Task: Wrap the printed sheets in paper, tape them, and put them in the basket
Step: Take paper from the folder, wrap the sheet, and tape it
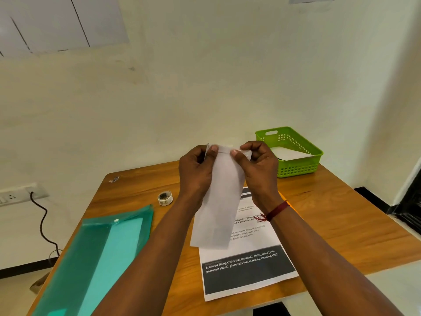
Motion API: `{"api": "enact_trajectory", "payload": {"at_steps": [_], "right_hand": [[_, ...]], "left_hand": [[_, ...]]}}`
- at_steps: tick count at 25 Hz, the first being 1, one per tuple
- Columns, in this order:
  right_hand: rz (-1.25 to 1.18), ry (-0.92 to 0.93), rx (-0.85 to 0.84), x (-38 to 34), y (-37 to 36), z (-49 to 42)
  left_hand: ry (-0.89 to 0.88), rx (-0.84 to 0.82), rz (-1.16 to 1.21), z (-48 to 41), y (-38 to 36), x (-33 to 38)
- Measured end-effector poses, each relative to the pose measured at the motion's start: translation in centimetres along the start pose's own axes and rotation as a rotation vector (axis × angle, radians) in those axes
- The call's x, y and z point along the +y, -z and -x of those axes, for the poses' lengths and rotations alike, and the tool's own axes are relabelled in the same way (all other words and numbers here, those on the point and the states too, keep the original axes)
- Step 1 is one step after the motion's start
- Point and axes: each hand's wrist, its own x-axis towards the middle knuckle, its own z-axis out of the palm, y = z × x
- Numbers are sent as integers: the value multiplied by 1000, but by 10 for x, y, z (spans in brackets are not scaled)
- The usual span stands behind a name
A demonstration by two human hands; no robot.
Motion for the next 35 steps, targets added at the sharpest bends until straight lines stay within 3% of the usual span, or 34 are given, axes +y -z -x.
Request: {"api": "enact_trajectory", "payload": {"at_steps": [5,9,14,19,22,24,27,30,35], "right_hand": [[-49,-33,-13,0,4,-2],[-25,-67,-131,-2,8,15],[190,-164,-316,25,34,38],[298,-114,-313,36,54,48],[428,45,-284,31,57,46],[589,318,-253,27,55,46],[772,681,-252,30,55,52],[966,781,-211,48,62,62],[1276,838,-426,78,68,85]], "left_hand": [[-20,41,86,5,0,3],[-12,49,203,1,2,2],[49,23,455,0,12,-7],[63,-136,342,15,37,-21],[-1,-199,259,19,56,-15],[20,-138,172,15,64,-14],[387,87,167,12,73,-26],[674,221,304,30,81,-47],[708,188,223,53,81,-76]]}}
